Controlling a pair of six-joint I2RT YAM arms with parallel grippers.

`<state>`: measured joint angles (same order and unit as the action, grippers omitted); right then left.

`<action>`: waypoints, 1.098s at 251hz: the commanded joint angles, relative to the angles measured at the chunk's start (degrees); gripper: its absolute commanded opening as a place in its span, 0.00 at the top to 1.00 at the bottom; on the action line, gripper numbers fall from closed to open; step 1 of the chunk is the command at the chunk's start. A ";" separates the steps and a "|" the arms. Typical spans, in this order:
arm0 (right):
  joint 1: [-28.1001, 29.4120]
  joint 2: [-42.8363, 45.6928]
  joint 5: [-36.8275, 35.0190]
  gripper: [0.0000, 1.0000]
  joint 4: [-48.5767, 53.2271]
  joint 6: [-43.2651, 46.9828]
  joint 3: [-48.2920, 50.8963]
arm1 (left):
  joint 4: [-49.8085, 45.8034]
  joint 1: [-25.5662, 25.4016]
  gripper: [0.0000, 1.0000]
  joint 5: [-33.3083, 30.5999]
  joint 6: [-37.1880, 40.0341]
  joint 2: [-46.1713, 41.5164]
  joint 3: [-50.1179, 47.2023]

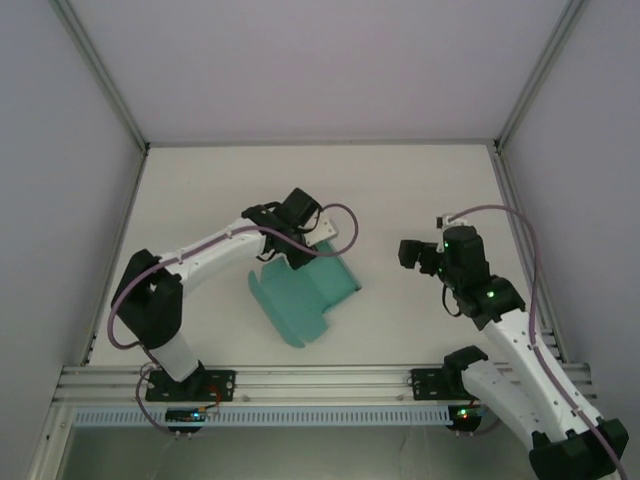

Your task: Assemble paper box

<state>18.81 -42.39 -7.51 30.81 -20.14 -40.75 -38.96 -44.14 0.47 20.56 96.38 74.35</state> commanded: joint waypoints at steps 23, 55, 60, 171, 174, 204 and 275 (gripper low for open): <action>-3.83 0.42 4.59 0.01 5.66 -1.56 1.45 | -5.16 -2.71 1.00 -5.07 4.91 6.47 4.50; -4.89 -0.05 5.11 0.01 5.15 -1.80 1.94 | -4.95 -4.49 1.00 -12.69 2.36 13.03 8.83; -5.07 -0.07 5.03 0.01 5.09 -1.79 1.99 | -5.29 -4.85 1.00 -13.42 2.01 14.06 9.67; -9.16 -0.06 7.38 0.01 4.00 -1.83 5.04 | -8.66 -9.33 1.00 -28.22 -0.03 32.72 19.53; -9.27 0.02 7.41 0.01 4.00 -1.83 5.17 | -8.61 -9.39 1.00 -28.26 -0.18 33.00 19.73; -10.34 0.03 8.33 0.01 2.33 -2.18 6.35 | -7.95 -9.90 1.00 -30.28 -1.98 35.68 20.41; -12.55 0.20 10.14 0.02 1.87 -2.19 7.24 | -4.06 -10.65 0.96 -31.07 -2.68 35.93 15.47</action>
<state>7.07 -42.57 0.97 33.65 -21.67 -34.00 -46.19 -55.53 -35.16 19.81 127.92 94.54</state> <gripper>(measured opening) 0.985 0.077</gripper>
